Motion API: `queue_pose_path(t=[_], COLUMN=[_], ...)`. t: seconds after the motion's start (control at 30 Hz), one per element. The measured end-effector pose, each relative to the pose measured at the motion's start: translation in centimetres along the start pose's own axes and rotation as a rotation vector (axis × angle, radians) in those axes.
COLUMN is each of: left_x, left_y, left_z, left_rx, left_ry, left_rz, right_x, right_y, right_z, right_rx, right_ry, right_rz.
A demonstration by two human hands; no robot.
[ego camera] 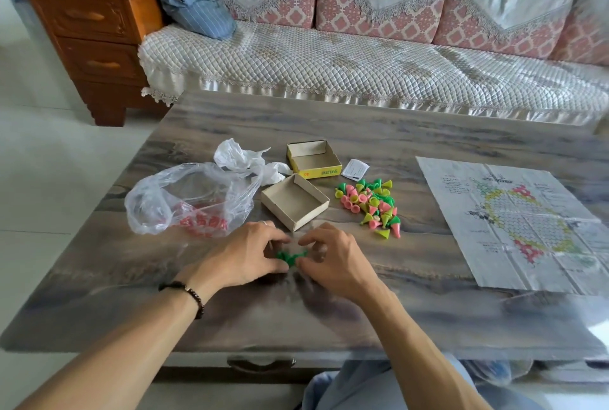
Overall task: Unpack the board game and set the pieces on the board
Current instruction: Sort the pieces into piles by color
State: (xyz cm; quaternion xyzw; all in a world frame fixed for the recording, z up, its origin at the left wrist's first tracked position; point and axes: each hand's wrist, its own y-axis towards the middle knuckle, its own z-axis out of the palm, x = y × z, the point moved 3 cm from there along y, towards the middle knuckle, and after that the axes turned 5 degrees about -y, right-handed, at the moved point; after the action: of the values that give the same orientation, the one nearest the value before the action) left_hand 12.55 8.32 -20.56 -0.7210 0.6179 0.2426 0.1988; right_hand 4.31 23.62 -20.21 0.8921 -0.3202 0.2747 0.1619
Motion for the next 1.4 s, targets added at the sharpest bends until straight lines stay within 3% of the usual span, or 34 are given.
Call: queue_pose_path(t=[0.1,0.23,0.4,0.53,0.77,0.93,1.07,1.2,1.4], left_x=[-1.3,-3.2,-4.9,-5.9,-5.2,-4.8,-5.0,-5.8,-6.9], left_y=[0.9,3.6,8.9,13.5,18.9,21.1,22.3,23.5,24.8], left_z=[-1.0,-1.1,-0.4,0.0,1.8,2.5,2.2,2.1,3.3], left_rx=[0.006,-0.129,-0.225,-0.209,-0.042,0.008,0.006,0.032,0.166], left_ry=[-0.057,-0.108,-0.058,0.028,0.207,0.172,0.114,0.014,0.076], left_rz=[0.023,0.056,0.11,0.101,0.07,0.077,0.07,0.035,0.05], right_x=[-1.3,-3.6,-7.7,-10.9,-13.3,-13.0,-13.3,-13.5,-13.6], right_y=[0.3,0.8,1.5,3.1,9.0,12.9,14.2,14.1,13.5], right_z=[-1.9,-4.7,-7.4,-9.3,-10.6,-10.3,-10.1,-10.3,-10.3], right_rx=[-0.075,-0.204,-0.338,-0.375,-0.247,-0.1,0.059,0.057,0.076], right_ry=[-0.055,-0.078,-0.113,-0.152,-0.27,-0.341,-0.375,-0.364,-0.362], right_rz=[0.032,0.078,0.151,0.192,0.159,0.066,0.15,0.186,0.163])
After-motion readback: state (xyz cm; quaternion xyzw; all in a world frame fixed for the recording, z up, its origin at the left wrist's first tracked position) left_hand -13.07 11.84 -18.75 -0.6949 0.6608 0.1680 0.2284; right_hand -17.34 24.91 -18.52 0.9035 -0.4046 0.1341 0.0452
